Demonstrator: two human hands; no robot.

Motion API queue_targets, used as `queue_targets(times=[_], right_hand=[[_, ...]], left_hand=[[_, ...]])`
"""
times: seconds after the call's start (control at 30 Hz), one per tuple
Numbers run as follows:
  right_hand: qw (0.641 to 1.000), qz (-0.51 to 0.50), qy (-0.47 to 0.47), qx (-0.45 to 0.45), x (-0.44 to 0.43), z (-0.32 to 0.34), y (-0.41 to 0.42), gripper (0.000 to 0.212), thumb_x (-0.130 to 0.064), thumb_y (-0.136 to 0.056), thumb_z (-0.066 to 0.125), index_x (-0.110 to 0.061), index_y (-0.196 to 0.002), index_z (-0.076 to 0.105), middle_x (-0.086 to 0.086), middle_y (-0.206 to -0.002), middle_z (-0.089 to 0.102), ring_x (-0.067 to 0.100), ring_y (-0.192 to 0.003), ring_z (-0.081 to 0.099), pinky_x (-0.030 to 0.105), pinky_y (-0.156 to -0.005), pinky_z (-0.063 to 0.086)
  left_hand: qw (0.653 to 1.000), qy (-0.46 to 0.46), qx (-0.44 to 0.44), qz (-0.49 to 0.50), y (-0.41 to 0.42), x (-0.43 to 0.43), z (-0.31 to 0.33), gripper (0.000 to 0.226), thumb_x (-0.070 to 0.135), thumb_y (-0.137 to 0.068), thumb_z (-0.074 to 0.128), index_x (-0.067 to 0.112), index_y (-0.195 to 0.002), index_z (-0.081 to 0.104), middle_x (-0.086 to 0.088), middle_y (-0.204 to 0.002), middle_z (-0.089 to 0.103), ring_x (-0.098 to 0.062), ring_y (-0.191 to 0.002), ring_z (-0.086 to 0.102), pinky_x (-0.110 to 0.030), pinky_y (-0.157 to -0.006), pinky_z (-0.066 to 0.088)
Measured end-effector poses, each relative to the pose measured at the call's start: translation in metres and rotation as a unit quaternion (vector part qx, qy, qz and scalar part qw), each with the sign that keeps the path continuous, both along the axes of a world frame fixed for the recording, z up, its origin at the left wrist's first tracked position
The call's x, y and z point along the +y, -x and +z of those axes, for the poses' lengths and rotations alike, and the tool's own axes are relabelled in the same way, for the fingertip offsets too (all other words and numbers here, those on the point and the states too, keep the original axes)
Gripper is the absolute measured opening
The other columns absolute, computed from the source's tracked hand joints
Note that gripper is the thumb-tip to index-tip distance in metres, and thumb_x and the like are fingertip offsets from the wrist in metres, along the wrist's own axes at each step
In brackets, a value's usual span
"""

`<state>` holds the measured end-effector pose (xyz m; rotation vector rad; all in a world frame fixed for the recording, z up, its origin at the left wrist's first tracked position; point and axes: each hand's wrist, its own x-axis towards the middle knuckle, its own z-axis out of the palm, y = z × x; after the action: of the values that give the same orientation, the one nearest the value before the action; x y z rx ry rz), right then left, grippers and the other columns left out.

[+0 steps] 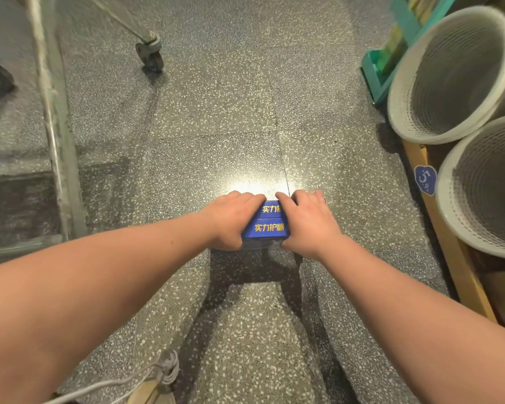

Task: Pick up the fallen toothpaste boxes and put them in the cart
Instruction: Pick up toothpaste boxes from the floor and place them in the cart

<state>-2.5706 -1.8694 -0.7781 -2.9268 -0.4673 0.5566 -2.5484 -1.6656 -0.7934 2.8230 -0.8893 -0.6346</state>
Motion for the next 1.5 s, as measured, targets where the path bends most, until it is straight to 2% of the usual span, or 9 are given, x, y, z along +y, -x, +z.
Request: queue_targets(times=[0.17, 0.33, 0.5, 0.73, 0.93, 1.0, 1.17, 1.3, 1.5], right_hand=[[0.998, 0.033, 0.046, -0.01, 0.003, -0.001, -0.013, 0.088, -0.059, -0.063, 0.076, -0.029, -0.137, 0.039, 0.002, -0.12, 0.048, 0.025, -0.115, 0.044, 0.043, -0.103, 0.032], [0.998, 0.048, 0.035, 0.023, 0.003, -0.009, -0.024, 0.098, -0.056, -0.058, 0.079, -0.029, -0.141, 0.033, -0.003, -0.119, 0.051, 0.022, -0.115, 0.046, 0.044, -0.104, 0.032], [0.997, 0.049, 0.048, 0.028, 0.003, -0.013, -0.028, 0.06, -0.043, -0.067, 0.072, -0.027, -0.113, 0.038, -0.002, -0.105, 0.046, 0.025, -0.107, 0.048, 0.045, -0.098, 0.035], [0.995, 0.067, 0.039, 0.069, 0.0, 0.048, -0.012, 0.06, -0.041, -0.07, 0.072, -0.024, -0.119, 0.041, 0.001, -0.115, 0.052, 0.025, -0.111, 0.049, 0.048, -0.103, 0.037], [0.993, 0.093, 0.036, 0.06, 0.005, 0.213, 0.014, 0.058, -0.048, -0.073, 0.069, -0.023, -0.118, 0.042, 0.003, -0.115, 0.054, 0.027, -0.107, 0.05, 0.045, -0.095, 0.038], [0.993, 0.099, 0.038, 0.048, 0.007, 0.287, 0.02, 0.058, -0.048, -0.072, 0.069, -0.022, -0.117, 0.043, 0.004, -0.114, 0.054, 0.028, -0.107, 0.051, 0.044, -0.093, 0.037], [0.992, 0.123, 0.034, 0.007, 0.014, 0.515, 0.025, 0.048, -0.053, -0.07, 0.064, -0.028, -0.101, 0.038, -0.003, -0.097, 0.048, 0.025, -0.099, 0.054, 0.04, -0.084, 0.036], [0.987, 0.148, 0.034, -0.047, 0.025, 0.693, 0.036, 0.044, -0.052, -0.065, 0.062, -0.031, -0.096, 0.039, -0.007, -0.093, 0.05, 0.024, -0.097, 0.057, 0.037, -0.075, 0.028], [0.976, 0.183, 0.032, -0.11, 0.072, 0.876, 0.059, 0.044, -0.052, -0.06, 0.058, -0.028, -0.094, 0.044, -0.006, -0.098, 0.061, 0.023, -0.101, 0.061, 0.035, -0.072, 0.029]], left_hand=[[0.996, -0.074, -0.041, 0.041, 0.005, -0.013, -0.001, 0.085, 0.072, -0.065, 0.075, 0.02, -0.124, 0.041, 0.0, -0.111, 0.055, -0.023, -0.098, 0.053, -0.042, -0.091, 0.049], [0.993, -0.078, -0.061, 0.063, 0.003, -0.013, -0.003, 0.075, 0.076, -0.067, 0.064, 0.022, -0.114, 0.039, -0.002, -0.11, 0.049, -0.023, -0.101, 0.048, -0.047, -0.097, 0.044], [0.995, -0.067, -0.042, 0.054, -0.007, -0.009, -0.006, 0.068, 0.069, -0.069, 0.068, 0.027, -0.101, 0.025, 0.003, -0.099, 0.049, -0.02, -0.086, 0.051, -0.038, -0.076, 0.047], [0.997, -0.055, -0.012, 0.053, 0.014, -0.011, 0.053, 0.065, 0.066, -0.072, 0.068, 0.027, -0.102, 0.026, 0.002, -0.104, 0.052, -0.021, -0.089, 0.051, -0.04, -0.079, 0.043], [0.997, -0.046, 0.004, 0.063, 0.043, -0.005, 0.223, 0.065, 0.064, -0.07, 0.069, 0.023, -0.109, 0.038, -0.001, -0.108, 0.057, -0.026, -0.097, 0.06, -0.037, -0.076, 0.045], [0.997, -0.041, -0.004, 0.071, 0.05, -0.002, 0.299, 0.063, 0.065, -0.069, 0.069, 0.025, -0.102, 0.035, 0.001, -0.105, 0.058, -0.026, -0.094, 0.061, -0.036, -0.071, 0.041], [0.993, -0.03, -0.003, 0.115, 0.065, 0.006, 0.525, 0.057, 0.064, -0.067, 0.069, 0.027, -0.097, 0.038, 0.005, -0.091, 0.054, -0.025, -0.084, 0.062, -0.04, -0.071, 0.054], [0.99, -0.015, -0.043, 0.137, 0.087, 0.019, 0.703, 0.055, 0.06, -0.068, 0.073, 0.028, -0.099, 0.043, 0.005, -0.093, 0.059, -0.027, -0.089, 0.064, -0.033, -0.067, 0.047], [0.979, 0.008, -0.118, 0.166, 0.124, 0.066, 0.874, 0.056, 0.059, -0.065, 0.077, 0.029, -0.1, 0.046, 0.002, -0.102, 0.066, -0.028, -0.098, 0.067, -0.034, -0.07, 0.049]])
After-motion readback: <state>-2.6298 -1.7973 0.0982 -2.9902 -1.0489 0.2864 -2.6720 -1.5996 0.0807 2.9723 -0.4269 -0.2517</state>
